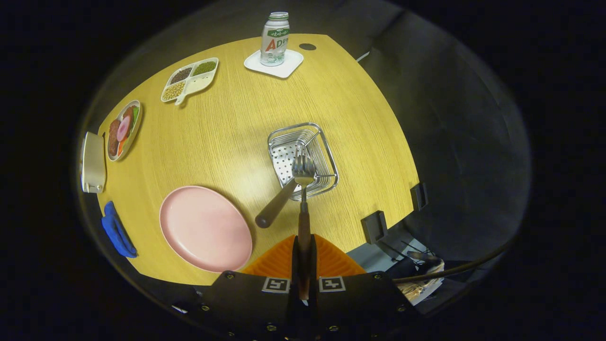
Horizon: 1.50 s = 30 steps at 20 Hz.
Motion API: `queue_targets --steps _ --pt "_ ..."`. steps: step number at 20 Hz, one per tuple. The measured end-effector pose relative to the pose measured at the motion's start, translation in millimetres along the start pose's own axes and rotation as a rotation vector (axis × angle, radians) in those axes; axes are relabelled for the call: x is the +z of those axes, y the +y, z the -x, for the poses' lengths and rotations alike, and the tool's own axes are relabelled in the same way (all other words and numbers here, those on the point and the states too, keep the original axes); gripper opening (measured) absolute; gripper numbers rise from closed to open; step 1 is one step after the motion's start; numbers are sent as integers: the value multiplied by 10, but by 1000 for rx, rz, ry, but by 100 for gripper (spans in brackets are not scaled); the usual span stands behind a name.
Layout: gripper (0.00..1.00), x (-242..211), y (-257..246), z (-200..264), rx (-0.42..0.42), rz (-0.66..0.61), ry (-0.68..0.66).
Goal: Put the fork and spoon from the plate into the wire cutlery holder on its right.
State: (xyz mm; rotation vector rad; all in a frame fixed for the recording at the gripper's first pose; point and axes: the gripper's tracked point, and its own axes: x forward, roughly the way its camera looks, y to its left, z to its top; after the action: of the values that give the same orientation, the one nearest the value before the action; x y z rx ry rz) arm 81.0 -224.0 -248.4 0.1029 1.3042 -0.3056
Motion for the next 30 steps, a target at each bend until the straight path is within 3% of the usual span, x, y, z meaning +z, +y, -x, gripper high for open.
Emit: queue_targets --steps 4,6,16,23,30 --pt "14 5 -50 7 -7 -15 -5" --pt "31 4 -54 23 -10 -26 -8" --pt "29 76 24 164 -9 -40 -65" --pt "29 396 156 718 45 -63 -301" --pt "29 902 204 1621 65 -113 -722"
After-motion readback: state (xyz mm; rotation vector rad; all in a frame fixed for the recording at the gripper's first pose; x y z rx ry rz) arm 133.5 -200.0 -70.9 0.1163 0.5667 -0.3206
